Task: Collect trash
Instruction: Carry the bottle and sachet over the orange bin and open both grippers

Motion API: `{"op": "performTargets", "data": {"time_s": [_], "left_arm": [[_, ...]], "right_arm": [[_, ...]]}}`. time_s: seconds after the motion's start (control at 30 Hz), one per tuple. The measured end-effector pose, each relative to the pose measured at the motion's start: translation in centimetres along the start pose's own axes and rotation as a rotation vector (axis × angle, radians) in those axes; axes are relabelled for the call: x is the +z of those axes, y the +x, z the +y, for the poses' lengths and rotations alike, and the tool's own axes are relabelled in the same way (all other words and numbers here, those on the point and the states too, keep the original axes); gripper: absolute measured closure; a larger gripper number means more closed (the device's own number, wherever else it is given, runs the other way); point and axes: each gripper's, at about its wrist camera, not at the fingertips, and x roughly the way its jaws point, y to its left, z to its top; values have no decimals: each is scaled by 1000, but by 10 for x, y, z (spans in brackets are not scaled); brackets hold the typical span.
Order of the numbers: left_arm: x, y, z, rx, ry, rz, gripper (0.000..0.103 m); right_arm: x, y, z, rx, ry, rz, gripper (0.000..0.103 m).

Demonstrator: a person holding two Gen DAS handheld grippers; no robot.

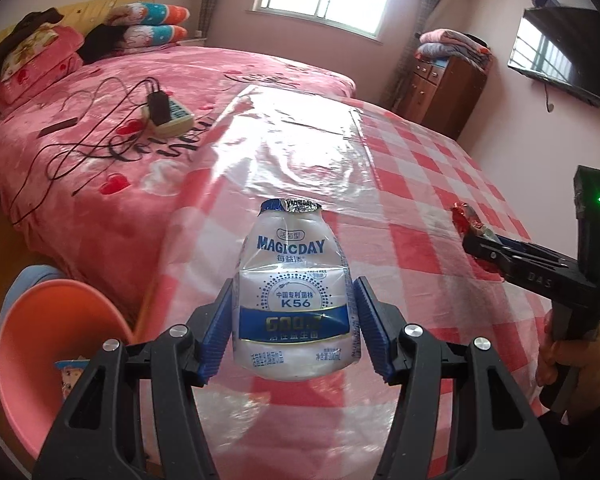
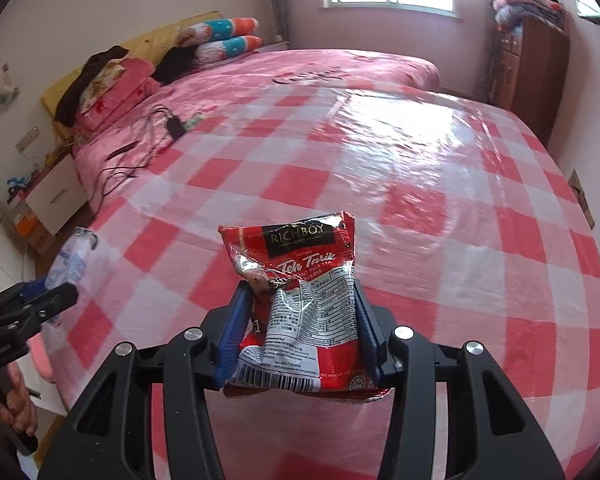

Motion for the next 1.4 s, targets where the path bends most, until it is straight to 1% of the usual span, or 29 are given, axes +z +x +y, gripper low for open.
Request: {"op": "performTargets", "data": {"time_s": [0.2, 0.4, 0.6, 0.8, 0.97, 1.03, 1.07, 1.1, 1.13, 1.17, 1.2, 1.27, 1.3, 1.33, 1.4], "left_arm": [[-2, -10, 27, 31, -48, -12, 44], [-7, -23, 61, 71, -109, -21, 44], [-18, -38, 106, 120, -202, -21, 44], [-36, -51, 155, 181, -307, -21, 44], [-48, -54, 181, 226, -362, -17, 43], [-54, -54, 192, 258, -383, -13, 43], [-57, -54, 196, 274, -395, -11, 41], [-59, -54, 201, 284, -407, -8, 34], [-61, -54, 206, 292, -422, -6, 32], [-64, -55, 210, 310, -429, -6, 30], [-65, -56, 214, 331, -429, -5, 25], [-66, -58, 216, 349, -428, -14, 20], [-66, -59, 217, 353, -427, -20, 20], [-65, -61, 218, 355, -423, -29, 19], [-62, -62, 216, 368, -413, -48, 16]], "right_arm": [[6, -4, 40, 77, -56, -2, 53], [11, -1, 92, 187, -118, 16, 53], [13, 8, 154, 323, -192, 56, 53], [9, 16, 220, 416, -300, 86, 53], [2, 24, 267, 473, -375, 107, 53], [-3, 32, 285, 489, -398, 128, 50], [-6, 35, 290, 497, -397, 133, 49], [-8, 38, 294, 512, -392, 137, 42], [-9, 41, 296, 523, -381, 144, 32], [-10, 41, 296, 524, -372, 142, 28], [-10, 41, 294, 526, -356, 135, 25], [-10, 37, 284, 529, -326, 119, 21], [-8, 35, 280, 520, -315, 107, 17], [-7, 32, 273, 498, -303, 87, 15], [-5, 28, 263, 473, -297, 68, 15]]}}
